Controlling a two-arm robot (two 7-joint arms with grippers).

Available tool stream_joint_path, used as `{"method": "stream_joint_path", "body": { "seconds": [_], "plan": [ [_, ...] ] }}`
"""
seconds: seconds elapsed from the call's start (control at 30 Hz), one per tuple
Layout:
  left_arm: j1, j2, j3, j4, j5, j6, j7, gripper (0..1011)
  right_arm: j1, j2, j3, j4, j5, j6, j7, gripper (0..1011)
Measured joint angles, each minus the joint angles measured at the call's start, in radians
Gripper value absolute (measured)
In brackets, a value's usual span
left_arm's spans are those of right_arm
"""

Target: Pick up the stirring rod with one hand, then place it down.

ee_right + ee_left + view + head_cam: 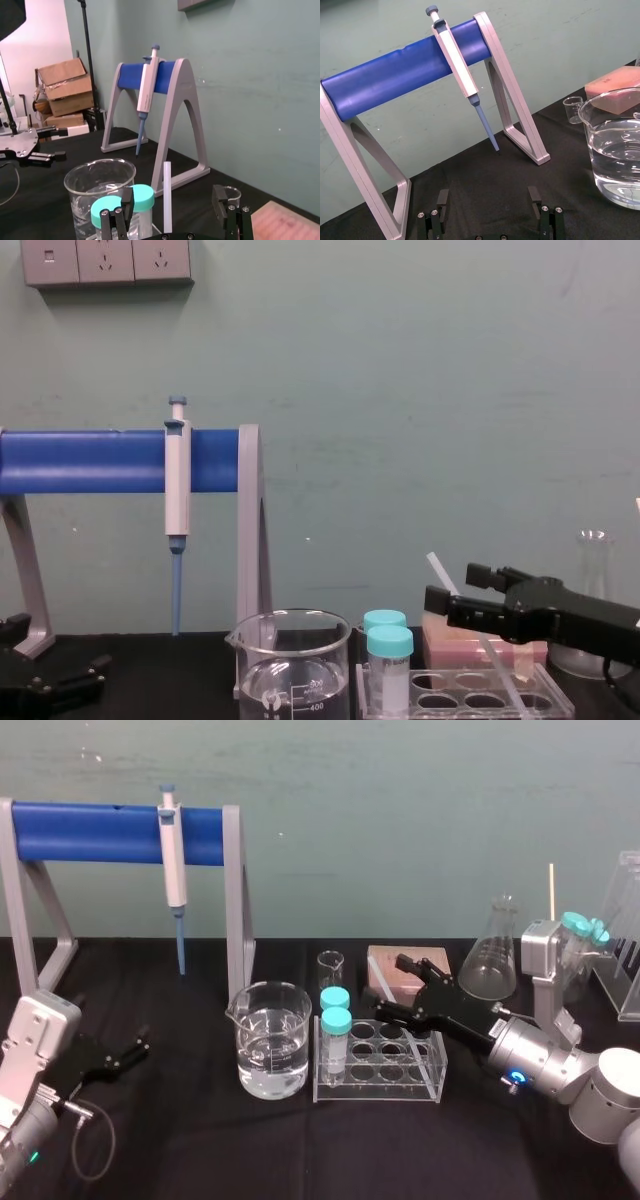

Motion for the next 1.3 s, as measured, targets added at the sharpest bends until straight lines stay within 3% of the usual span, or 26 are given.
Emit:
{"method": "stream_joint_path", "body": {
  "seconds": [0.27, 0.87, 1.3],
  "plan": [
    [0.0, 0.0, 0.0, 0.0, 0.0, 0.0, 0.0, 1000, -0.009, 0.004, 0.001, -0.019, -0.023, 0.016, -0.024, 1000],
    [0.0, 0.0, 0.0, 0.0, 0.0, 0.0, 0.0, 1000, -0.01, 0.004, 0.0, -0.019, -0.022, 0.016, -0.024, 993],
    [0.0, 0.0, 0.0, 0.0, 0.0, 0.0, 0.0, 1000, -0.01, 0.004, 0.0, -0.019, -0.02, 0.015, -0.024, 660]
  ]
}}
